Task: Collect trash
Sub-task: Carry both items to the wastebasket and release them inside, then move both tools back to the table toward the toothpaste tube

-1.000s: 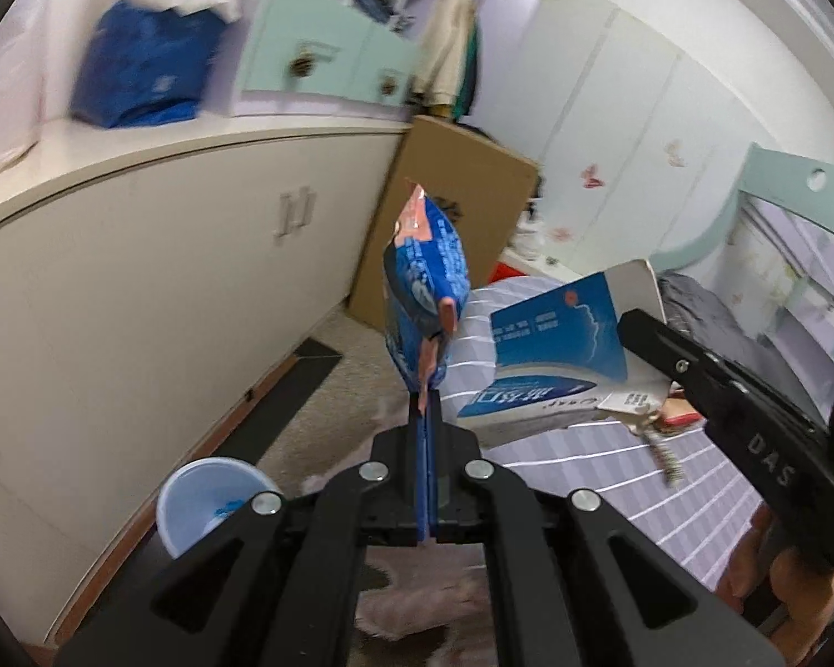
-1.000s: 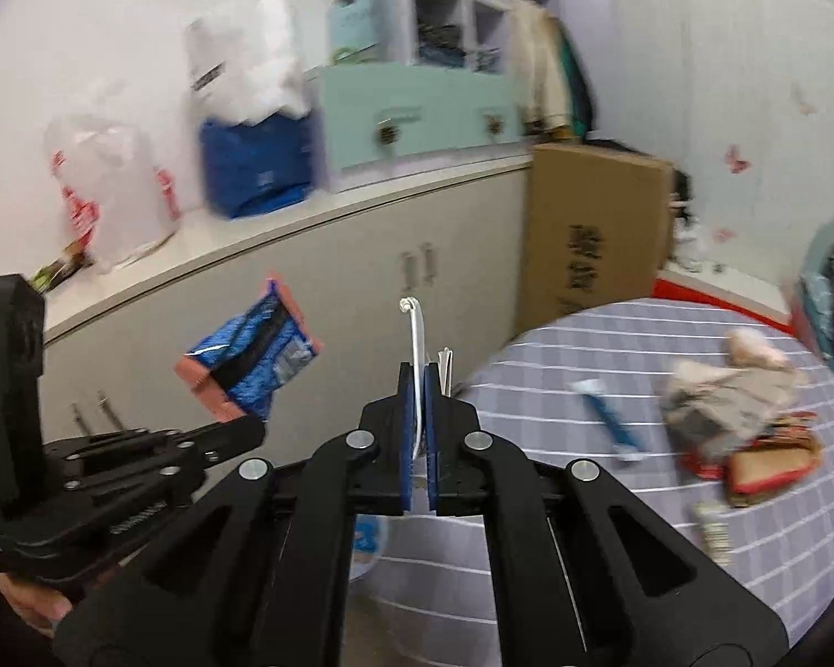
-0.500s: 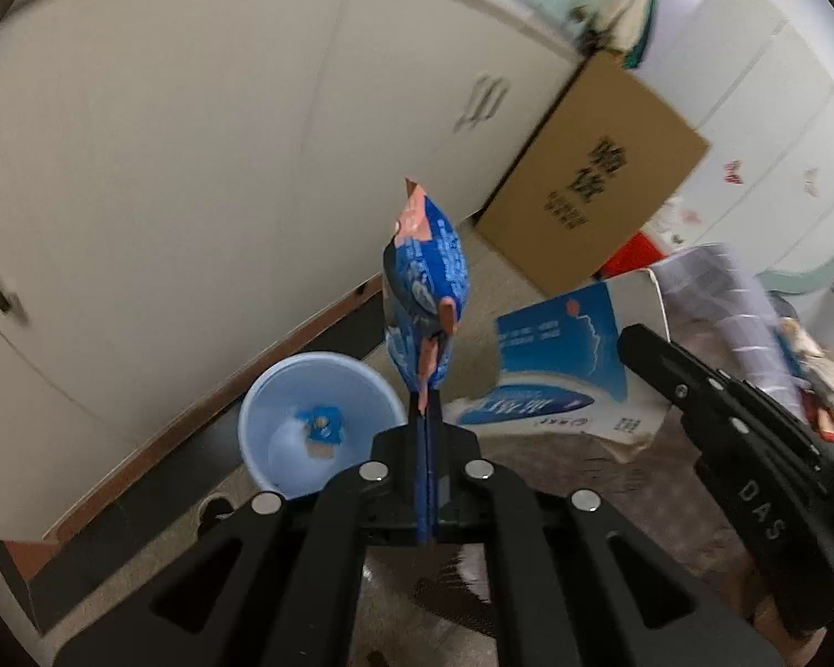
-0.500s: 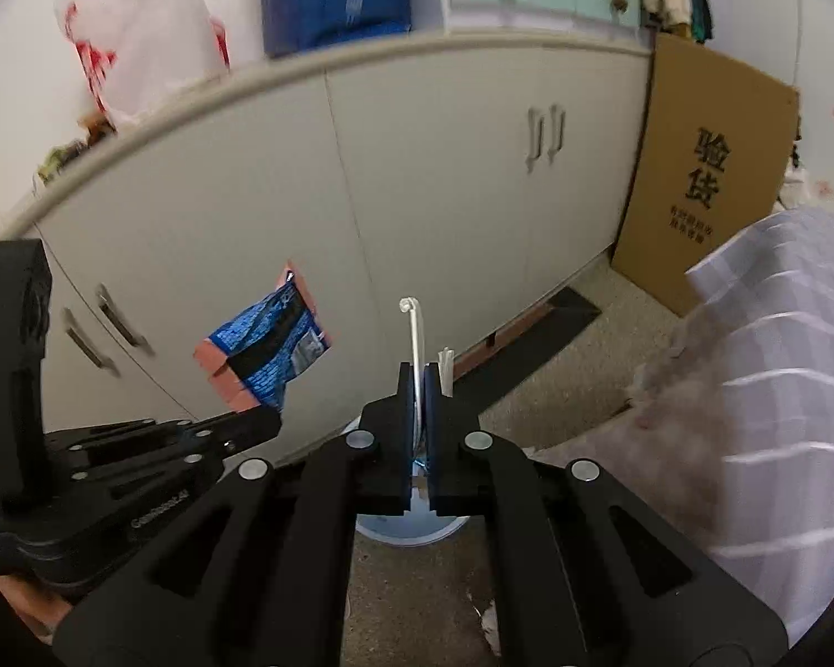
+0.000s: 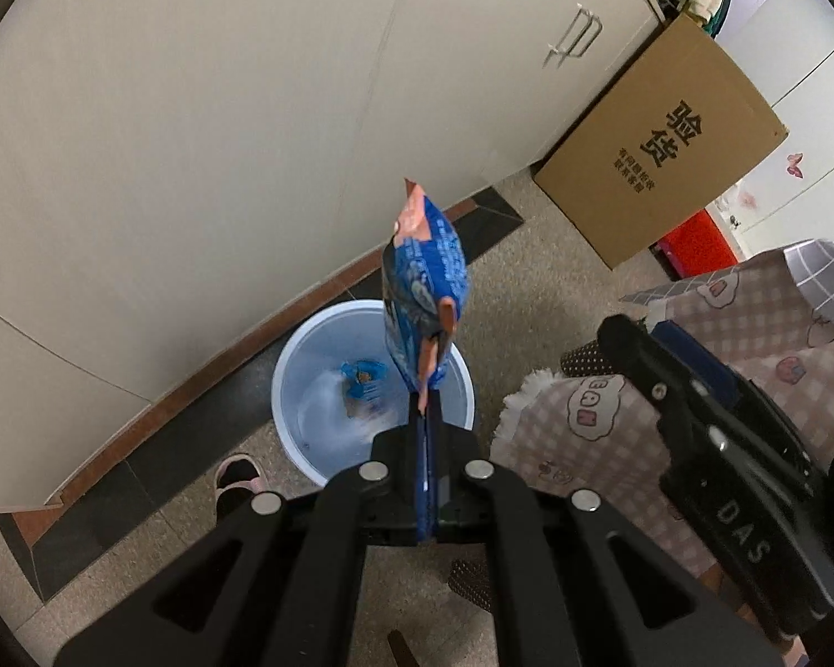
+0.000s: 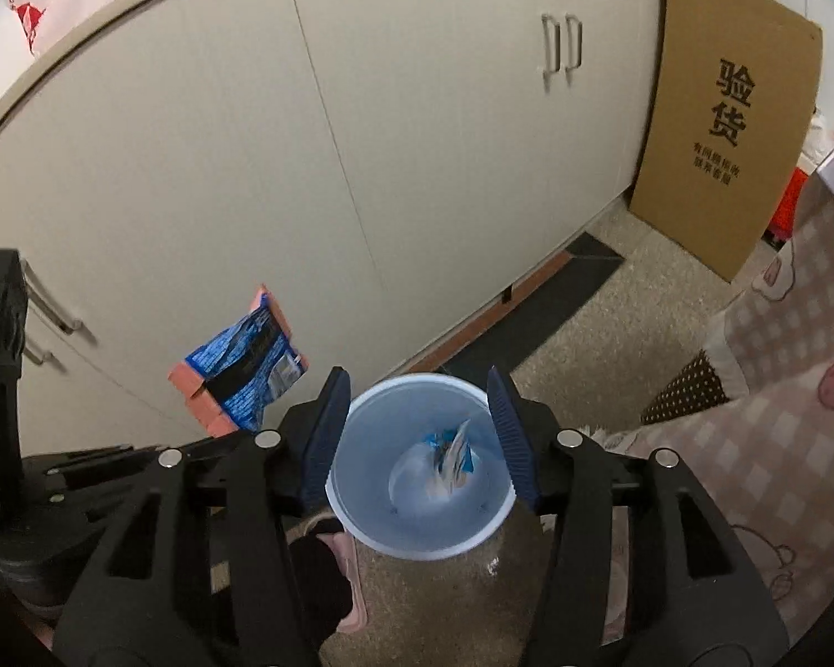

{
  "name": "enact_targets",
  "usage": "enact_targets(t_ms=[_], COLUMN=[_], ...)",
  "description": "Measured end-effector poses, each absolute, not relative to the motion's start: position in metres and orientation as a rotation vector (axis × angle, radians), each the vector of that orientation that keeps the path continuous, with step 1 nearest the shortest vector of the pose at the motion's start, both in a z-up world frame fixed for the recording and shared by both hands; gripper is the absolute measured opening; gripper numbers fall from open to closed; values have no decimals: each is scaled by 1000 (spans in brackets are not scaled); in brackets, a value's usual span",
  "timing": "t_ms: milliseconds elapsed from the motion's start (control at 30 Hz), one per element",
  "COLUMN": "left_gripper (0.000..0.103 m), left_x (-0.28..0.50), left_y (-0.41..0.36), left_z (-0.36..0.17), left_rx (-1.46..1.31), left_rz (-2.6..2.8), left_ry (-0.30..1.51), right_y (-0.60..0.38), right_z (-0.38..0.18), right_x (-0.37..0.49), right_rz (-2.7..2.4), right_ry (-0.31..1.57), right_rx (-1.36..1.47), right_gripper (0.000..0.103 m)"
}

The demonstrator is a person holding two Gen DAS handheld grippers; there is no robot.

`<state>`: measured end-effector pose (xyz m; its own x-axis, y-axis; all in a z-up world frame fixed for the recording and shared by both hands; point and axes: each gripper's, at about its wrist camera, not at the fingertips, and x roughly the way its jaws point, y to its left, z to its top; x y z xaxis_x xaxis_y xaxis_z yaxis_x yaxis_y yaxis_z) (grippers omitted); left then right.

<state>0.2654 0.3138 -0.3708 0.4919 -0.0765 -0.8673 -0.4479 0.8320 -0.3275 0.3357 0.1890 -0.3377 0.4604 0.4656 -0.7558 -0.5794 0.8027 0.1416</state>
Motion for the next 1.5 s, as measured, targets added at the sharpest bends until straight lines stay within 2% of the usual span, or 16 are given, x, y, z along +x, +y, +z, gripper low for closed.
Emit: enact_targets(t_ms=[167, 233, 400, 900, 933, 967, 1000, 1067, 1333, 1500], left_gripper=[1, 1, 1, 3, 4, 12, 27, 35, 39, 40], left_x=[273, 277, 288, 333, 334, 336, 336, 336, 325, 313], left_y=[306, 303, 291, 291, 292, 292, 293, 293, 289, 289], left_z=[-379, -380, -383, -437, -438, -441, -443, -444, -427, -397], left_rx=[-563, -559, -542, -546, -558, -571, -578, -571, -565, -535], left_rz=[227, 220, 207, 203, 201, 202, 207, 217, 232, 246], left_ry=[1070, 1075, 1104, 1259, 1268, 1283, 1291, 1285, 1260, 1225], right_y=[181, 177, 169, 154, 153, 152, 151, 149, 145, 144], right_z=[-342, -340, -343, -375, -377, -379, -380, -382, -374, -353], right_x=[336, 336, 337, 362, 363, 365, 366, 368, 366, 355], right_rz=[635, 630, 618, 537, 536, 533, 529, 526, 537, 567], right_ry=[902, 896, 909, 965, 969, 973, 977, 988, 995, 975], right_rx=[-138, -135, -131, -120, -117, -114, -110, -94, -75, -57], right_gripper=[53, 59, 61, 66, 66, 66, 66, 66, 66, 66])
